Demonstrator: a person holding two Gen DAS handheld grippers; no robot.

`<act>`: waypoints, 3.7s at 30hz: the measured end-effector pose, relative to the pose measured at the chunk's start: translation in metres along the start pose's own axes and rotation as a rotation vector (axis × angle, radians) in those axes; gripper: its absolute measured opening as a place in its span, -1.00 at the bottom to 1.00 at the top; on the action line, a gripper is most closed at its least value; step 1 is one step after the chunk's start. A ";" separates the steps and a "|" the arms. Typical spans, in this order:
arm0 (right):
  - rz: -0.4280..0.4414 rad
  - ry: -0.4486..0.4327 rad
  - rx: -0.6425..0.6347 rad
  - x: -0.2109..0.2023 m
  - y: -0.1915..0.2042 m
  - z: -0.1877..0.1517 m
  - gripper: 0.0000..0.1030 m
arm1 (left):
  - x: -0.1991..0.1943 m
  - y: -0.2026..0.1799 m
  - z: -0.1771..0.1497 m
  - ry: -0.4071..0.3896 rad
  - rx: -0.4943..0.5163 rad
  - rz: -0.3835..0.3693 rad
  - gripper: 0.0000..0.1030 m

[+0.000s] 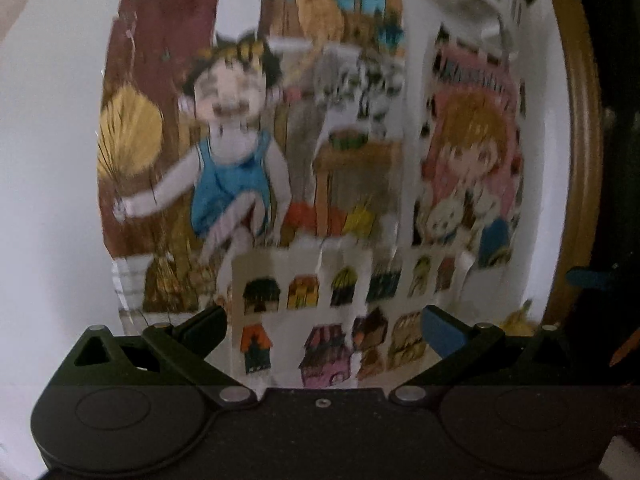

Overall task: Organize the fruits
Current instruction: 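Swing both tools back toward the red apple, then grasp the red apple with the left tool while the right tool grasps the yellow banana, then carry the apple and banana over the metal tray and open both tools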

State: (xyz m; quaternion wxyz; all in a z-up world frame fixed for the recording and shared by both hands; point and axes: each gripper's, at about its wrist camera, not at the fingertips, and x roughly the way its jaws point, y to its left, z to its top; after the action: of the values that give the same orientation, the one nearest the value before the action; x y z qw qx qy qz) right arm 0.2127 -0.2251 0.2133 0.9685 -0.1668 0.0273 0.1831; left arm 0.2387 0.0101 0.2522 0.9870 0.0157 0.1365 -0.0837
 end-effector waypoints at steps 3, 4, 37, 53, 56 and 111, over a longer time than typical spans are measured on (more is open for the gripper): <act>0.038 0.019 0.010 0.017 0.009 -0.021 1.00 | 0.027 0.005 -0.021 0.022 0.020 0.007 0.99; 0.049 0.026 0.011 0.023 0.013 -0.028 1.00 | 0.037 0.007 -0.028 0.035 0.022 0.010 0.99; 0.411 0.337 -0.025 0.246 0.127 -0.128 0.88 | 0.195 0.109 -0.171 0.354 -0.201 -0.028 0.99; 0.432 0.412 -0.012 0.271 0.140 -0.139 0.41 | 0.208 0.117 -0.185 0.409 -0.218 -0.070 0.83; 0.441 0.410 -0.010 0.272 0.141 -0.139 0.32 | 0.206 0.121 -0.187 0.419 -0.232 -0.081 0.80; 0.417 0.474 0.061 0.268 0.145 -0.136 -0.24 | 0.160 0.131 -0.200 0.476 -0.380 -0.140 0.42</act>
State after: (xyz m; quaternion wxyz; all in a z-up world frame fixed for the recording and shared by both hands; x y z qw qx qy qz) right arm 0.4109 -0.0507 0.0095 0.8813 -0.1666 0.2913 0.3328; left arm 0.3596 0.1241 0.0173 0.9045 -0.1591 0.3776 -0.1184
